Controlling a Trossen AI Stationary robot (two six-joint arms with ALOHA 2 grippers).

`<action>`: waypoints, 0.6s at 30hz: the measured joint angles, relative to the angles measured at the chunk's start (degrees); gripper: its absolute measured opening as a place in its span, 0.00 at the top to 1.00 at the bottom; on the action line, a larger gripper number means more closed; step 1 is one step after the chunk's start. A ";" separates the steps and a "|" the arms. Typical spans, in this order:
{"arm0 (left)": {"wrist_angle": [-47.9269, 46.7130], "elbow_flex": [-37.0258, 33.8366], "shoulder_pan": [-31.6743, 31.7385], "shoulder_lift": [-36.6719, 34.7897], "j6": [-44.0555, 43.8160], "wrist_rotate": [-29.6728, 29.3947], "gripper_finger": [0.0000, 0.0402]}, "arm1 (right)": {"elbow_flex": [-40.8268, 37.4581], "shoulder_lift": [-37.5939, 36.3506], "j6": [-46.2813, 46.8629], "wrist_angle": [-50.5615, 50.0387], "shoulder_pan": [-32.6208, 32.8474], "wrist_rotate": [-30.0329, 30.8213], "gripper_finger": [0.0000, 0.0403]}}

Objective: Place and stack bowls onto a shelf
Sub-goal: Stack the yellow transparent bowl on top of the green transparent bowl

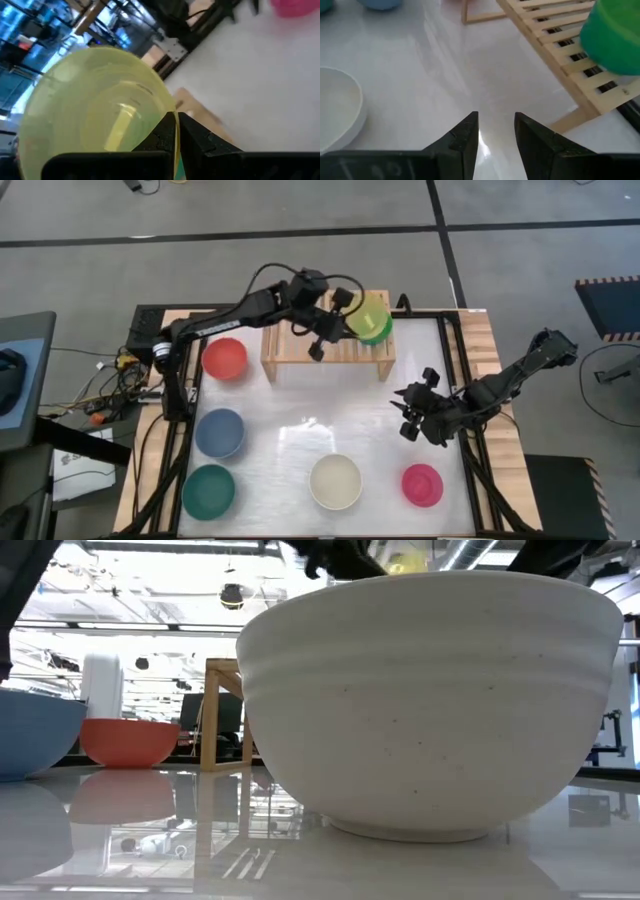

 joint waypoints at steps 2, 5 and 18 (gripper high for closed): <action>0.92 1.04 -0.07 1.77 1.38 -0.53 1.00 | -0.04 0.04 0.18 -0.06 0.00 0.02 0.63; 1.59 3.27 -0.17 5.02 1.75 -2.29 1.00 | -0.04 0.02 0.32 -0.26 -0.04 0.05 0.64; -0.82 8.52 2.60 9.59 -1.20 -2.13 1.00 | -0.02 0.04 3.89 -1.41 2.27 -0.08 0.67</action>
